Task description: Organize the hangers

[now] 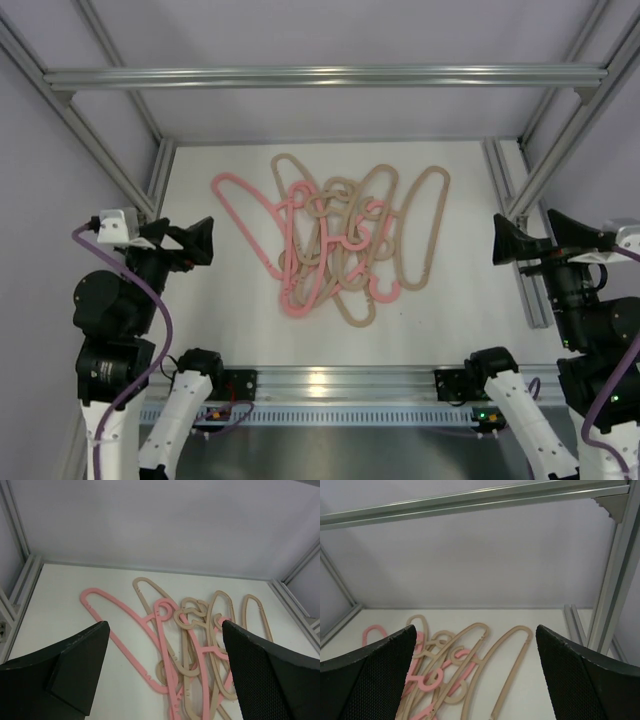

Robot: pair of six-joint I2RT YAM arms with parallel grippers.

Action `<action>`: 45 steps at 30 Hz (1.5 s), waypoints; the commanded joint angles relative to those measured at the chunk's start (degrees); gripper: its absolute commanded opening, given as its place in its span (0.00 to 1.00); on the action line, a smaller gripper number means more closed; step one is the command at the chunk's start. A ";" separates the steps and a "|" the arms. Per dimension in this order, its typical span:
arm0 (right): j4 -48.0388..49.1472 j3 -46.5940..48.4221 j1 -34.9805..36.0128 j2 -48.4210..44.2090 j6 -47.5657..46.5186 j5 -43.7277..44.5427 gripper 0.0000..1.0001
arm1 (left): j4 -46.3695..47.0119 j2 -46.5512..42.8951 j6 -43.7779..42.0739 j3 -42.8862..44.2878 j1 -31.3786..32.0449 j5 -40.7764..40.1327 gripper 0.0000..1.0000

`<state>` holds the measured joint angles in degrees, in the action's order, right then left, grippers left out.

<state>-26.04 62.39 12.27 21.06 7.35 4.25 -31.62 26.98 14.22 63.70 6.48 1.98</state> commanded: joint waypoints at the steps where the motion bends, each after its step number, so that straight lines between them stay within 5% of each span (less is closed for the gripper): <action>1: 2.84 -1.30 1.00 1.96 0.91 -3.97 0.99 | 0.33 3.07 2.30 -0.77 0.20 2.67 0.98; 13: 2.22 -8.51 1.09 21.55 10.92 -26.20 1.00 | -3.89 26.53 12.05 -2.97 1.33 16.48 0.98; 15: 2.75 -10.43 1.09 25.51 13.47 -26.05 0.99 | -3.89 31.17 12.76 -2.27 3.53 14.64 0.98; 19: 6.35 -14.57 1.61 29.82 14.00 -26.75 1.00 | -3.72 40.58 13.82 1.94 18.08 1.74 0.98; 27: 11.36 -20.20 2.05 32.02 15.76 -25.87 0.99 | -3.72 62.01 17.86 10.56 31.83 -13.73 0.96; 38: 12.60 -21.96 2.40 32.73 16.02 -25.52 0.99 | -3.80 77.51 20.85 12.68 37.82 -19.11 0.66; 45: 13.21 -22.75 2.41 33.17 16.11 -25.34 0.99 | -3.80 78.58 21.91 10.30 37.82 -18.94 0.34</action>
<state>-17.12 39.72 13.52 53.91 23.20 -20.88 -36.07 105.82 35.07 74.67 44.34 -15.55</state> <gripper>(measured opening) 0.993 0.379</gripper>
